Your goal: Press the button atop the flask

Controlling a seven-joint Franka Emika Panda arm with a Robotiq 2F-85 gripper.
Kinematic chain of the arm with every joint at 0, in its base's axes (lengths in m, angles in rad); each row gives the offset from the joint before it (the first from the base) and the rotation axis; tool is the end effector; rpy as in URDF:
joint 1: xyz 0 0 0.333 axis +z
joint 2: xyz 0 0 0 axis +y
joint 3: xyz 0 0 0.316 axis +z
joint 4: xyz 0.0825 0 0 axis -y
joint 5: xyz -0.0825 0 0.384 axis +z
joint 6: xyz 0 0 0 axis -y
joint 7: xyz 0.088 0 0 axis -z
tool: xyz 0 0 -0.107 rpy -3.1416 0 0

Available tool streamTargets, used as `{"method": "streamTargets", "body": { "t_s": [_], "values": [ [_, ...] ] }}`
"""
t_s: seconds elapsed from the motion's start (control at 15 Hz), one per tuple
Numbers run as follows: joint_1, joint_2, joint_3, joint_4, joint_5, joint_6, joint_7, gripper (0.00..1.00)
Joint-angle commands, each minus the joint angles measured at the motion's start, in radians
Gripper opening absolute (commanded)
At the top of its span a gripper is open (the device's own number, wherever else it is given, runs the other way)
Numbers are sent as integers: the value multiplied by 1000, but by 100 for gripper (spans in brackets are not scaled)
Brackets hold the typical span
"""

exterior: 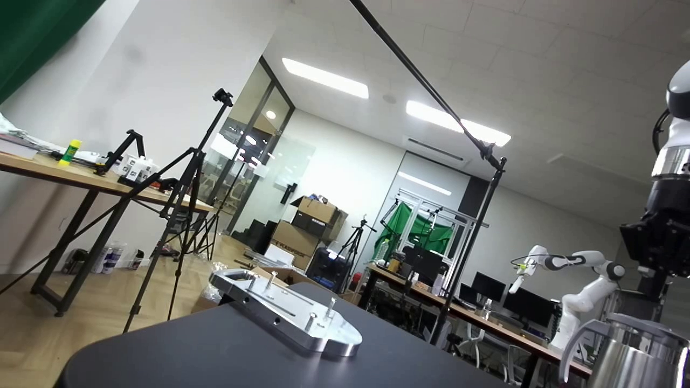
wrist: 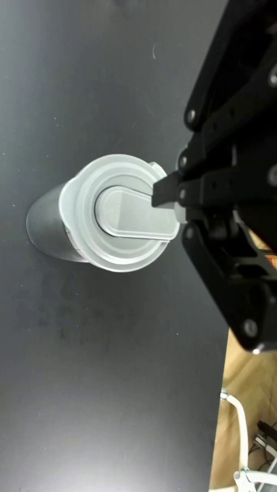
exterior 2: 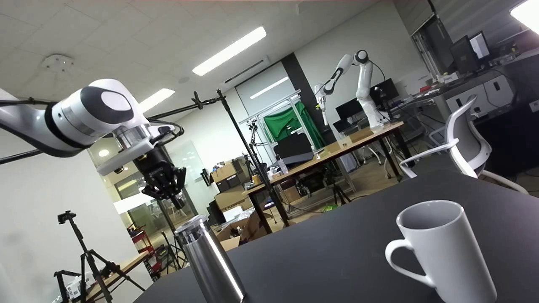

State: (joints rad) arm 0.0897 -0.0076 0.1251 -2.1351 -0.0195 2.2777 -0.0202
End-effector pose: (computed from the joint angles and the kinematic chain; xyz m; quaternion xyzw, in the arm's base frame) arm 0.5401 0.1174 0.4241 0.9896 0.1226 0.0754 0.0010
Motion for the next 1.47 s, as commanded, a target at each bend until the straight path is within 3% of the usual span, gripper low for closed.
{"method": "streamTargets", "body": {
  "t_s": [0.0,0.8,1.4],
  "values": [
    [8,66,-6,83,38,-82,16,0],
    [7,158,-27,163,12,-219,60,0],
    [15,204,-47,155,-96,-185,168,0]
  ]
}}
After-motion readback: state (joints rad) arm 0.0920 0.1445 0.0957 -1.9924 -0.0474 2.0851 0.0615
